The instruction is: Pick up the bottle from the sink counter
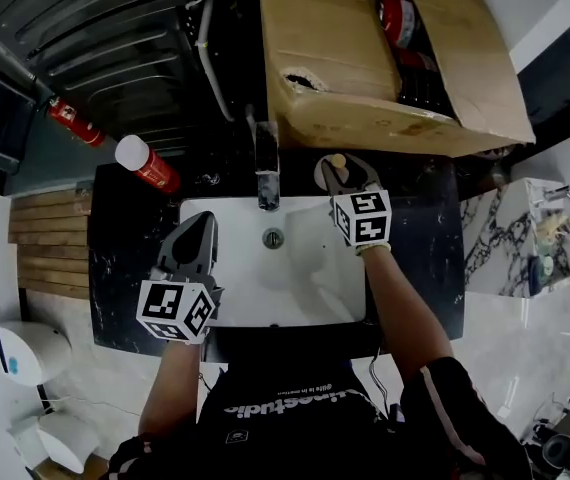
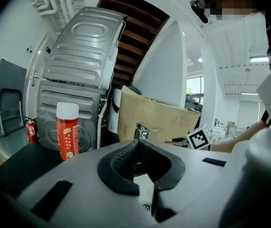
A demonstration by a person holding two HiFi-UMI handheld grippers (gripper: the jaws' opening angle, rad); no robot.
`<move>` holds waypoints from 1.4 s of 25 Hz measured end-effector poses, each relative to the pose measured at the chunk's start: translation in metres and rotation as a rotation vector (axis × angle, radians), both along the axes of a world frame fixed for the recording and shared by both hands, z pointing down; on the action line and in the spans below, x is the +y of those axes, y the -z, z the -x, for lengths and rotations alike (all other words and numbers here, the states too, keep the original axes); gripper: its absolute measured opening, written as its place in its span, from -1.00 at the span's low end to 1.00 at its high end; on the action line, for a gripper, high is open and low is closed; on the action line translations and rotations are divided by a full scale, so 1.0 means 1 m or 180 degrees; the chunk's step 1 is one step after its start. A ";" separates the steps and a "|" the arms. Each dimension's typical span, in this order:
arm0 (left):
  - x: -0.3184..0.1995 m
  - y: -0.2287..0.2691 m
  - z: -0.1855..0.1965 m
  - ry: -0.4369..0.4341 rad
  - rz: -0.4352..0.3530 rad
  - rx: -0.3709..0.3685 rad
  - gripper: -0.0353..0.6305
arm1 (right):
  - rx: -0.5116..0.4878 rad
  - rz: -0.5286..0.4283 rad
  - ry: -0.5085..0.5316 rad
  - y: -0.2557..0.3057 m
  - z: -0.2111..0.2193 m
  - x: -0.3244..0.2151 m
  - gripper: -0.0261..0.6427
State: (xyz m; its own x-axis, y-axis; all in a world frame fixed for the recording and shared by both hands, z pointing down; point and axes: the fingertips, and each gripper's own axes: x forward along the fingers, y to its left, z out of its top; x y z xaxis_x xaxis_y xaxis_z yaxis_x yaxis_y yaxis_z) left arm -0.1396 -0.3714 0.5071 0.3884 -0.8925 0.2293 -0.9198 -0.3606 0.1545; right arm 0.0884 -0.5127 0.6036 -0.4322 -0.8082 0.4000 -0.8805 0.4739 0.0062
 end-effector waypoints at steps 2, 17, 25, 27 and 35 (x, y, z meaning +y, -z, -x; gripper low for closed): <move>0.003 0.001 0.005 0.0036 -0.0005 -0.0017 -0.85 | 0.0044 -0.0029 0.0008 0.000 0.001 -0.001 -0.41; 0.055 0.046 0.021 0.0051 -0.0248 0.0002 -0.85 | -0.0087 -0.0466 0.0280 0.116 0.015 0.093 -0.41; 0.088 0.087 0.014 -0.0066 -0.0558 0.0076 -0.85 | -0.0248 -0.0645 0.0532 0.189 0.034 0.194 -0.41; 0.097 0.090 0.011 -0.0098 -0.0577 0.0081 -0.85 | -0.0284 -0.0650 0.0561 0.197 0.038 0.214 -0.41; 0.111 0.100 0.002 -0.0199 -0.0647 0.0113 -0.85 | -0.0263 -0.0746 0.0560 0.209 0.041 0.249 -0.41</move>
State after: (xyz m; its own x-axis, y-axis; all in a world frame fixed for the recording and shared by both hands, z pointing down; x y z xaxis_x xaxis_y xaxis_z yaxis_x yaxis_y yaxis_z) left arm -0.1412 -0.2608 0.4067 0.4492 -0.8928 0.0322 -0.8899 -0.4440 0.1047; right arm 0.0470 -0.2639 0.3941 -0.5970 -0.7842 0.1691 -0.7872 0.6133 0.0651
